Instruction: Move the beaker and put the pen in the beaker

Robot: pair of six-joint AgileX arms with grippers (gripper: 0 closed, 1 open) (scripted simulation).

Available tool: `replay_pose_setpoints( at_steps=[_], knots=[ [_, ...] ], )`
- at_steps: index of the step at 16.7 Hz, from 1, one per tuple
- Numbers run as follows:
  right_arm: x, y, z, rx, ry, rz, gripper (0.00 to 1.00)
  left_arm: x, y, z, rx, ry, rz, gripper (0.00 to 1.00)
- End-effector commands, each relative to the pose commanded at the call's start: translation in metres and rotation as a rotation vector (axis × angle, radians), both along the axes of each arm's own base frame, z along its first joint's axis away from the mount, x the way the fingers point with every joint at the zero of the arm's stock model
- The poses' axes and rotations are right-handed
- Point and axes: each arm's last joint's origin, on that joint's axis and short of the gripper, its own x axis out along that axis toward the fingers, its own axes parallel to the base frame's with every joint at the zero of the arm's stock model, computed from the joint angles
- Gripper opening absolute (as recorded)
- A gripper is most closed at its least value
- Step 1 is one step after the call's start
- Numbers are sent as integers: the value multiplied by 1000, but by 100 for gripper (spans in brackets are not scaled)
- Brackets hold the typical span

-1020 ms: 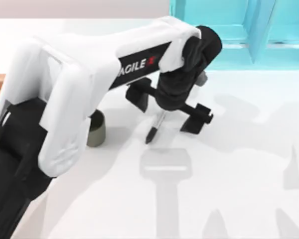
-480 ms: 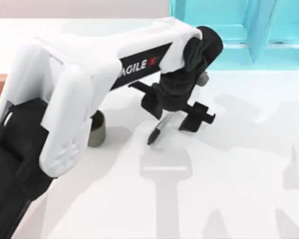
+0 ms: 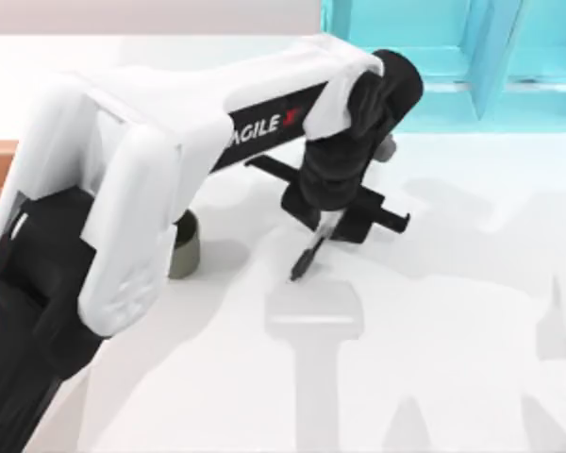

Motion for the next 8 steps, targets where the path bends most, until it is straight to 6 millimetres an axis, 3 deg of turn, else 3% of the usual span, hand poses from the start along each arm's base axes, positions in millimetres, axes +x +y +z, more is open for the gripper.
replay_pose_setpoints(
  at_steps=[1, 2, 5, 8],
  knots=[
    [0, 0, 0, 0, 0, 0, 100, 0, 0, 0, 0, 0, 0, 0],
    [0, 0, 0, 0, 0, 0, 100, -7, -9, 32, -83, -17, 1, 0],
    [0, 0, 0, 0, 0, 0, 100, -17, -13, 43, -84, -17, -5, 0],
    [0, 0, 0, 0, 0, 0, 100, -44, -15, 73, -83, -16, -5, 0]
  ],
)
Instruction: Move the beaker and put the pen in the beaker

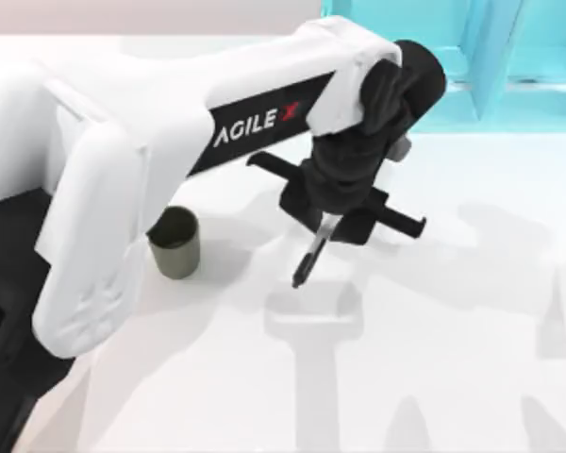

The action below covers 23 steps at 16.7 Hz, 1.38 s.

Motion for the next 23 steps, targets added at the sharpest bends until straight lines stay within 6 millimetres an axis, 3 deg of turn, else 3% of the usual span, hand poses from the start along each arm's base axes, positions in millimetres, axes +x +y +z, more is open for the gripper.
replay_pose_setpoints(
  at_steps=[4, 7, 16, 23],
  knots=[
    [0, 0, 0, 0, 0, 0, 100, -44, 5, 44, -1, 0, 4, 0],
    [0, 0, 0, 0, 0, 0, 100, -62, 7, 58, 1, -1, 6, 0],
    [0, 0, 0, 0, 0, 0, 100, -57, 16, 56, -42, -46, -8, 0],
    [0, 0, 0, 0, 0, 0, 100, -47, 62, 39, -218, -274, -31, 0]
  ],
)
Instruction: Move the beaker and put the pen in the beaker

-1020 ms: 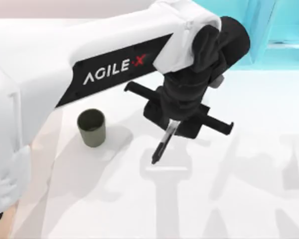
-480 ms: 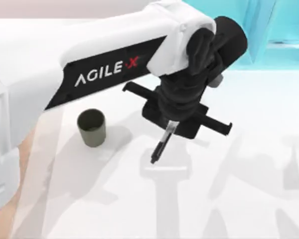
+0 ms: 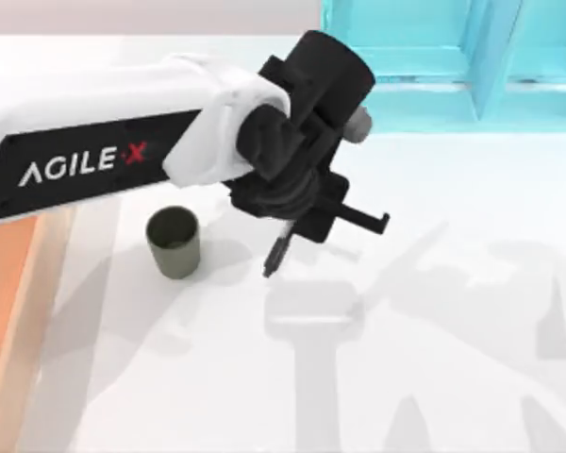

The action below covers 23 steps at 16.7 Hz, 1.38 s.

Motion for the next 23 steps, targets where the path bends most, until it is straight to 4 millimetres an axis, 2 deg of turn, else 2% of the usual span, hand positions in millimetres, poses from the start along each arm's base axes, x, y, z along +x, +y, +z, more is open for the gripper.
replay_pose_setpoints(
  at_steps=[6, 14, 19, 23],
  knots=[
    [0, 0, 0, 0, 0, 0, 100, -12, 59, -15, -190, -328, 11, 0],
    [0, 0, 0, 0, 0, 0, 100, -67, 133, -15, -411, -839, 54, 0],
    [0, 0, 0, 0, 0, 0, 100, -100, 160, -11, -509, -1062, 78, 0],
    [0, 0, 0, 0, 0, 0, 100, -108, 166, -9, -534, -1113, 83, 0]
  ],
)
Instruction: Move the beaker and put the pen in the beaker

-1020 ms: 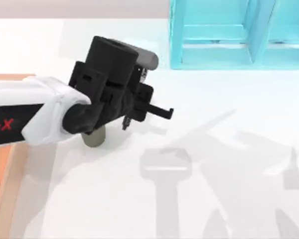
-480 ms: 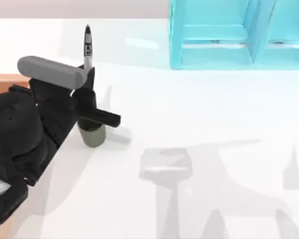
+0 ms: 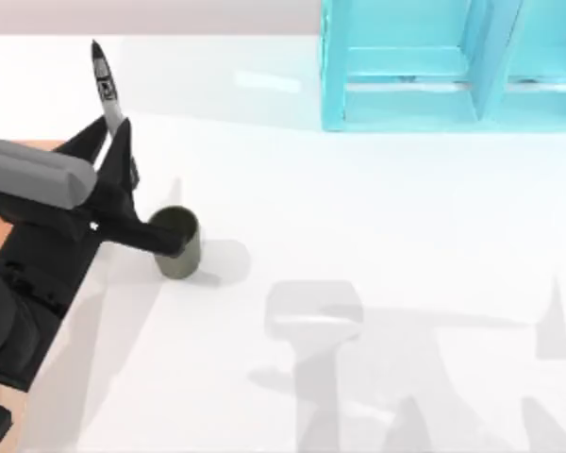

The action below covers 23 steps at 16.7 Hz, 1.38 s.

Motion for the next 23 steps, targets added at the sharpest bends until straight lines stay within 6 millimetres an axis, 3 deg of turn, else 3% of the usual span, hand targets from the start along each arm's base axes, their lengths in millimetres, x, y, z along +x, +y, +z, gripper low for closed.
replay_pose_setpoints(
  at_steps=[5, 8, 13, 18, 23],
  knots=[
    [0, 0, 0, 0, 0, 0, 100, 1, -1, 0, 1, 0, -4, 0],
    [0, 0, 0, 0, 0, 0, 100, 12, -6, 1, -7, -18, -5, 0],
    [0, 0, 0, 0, 0, 0, 100, 37, -13, -15, 5, 11, -1, 0],
    [0, 0, 0, 0, 0, 0, 100, 40, -14, -15, 0, 0, 0, 0],
    [0, 0, 0, 0, 0, 0, 100, 40, -14, -15, 0, 0, 0, 38]
  ],
)
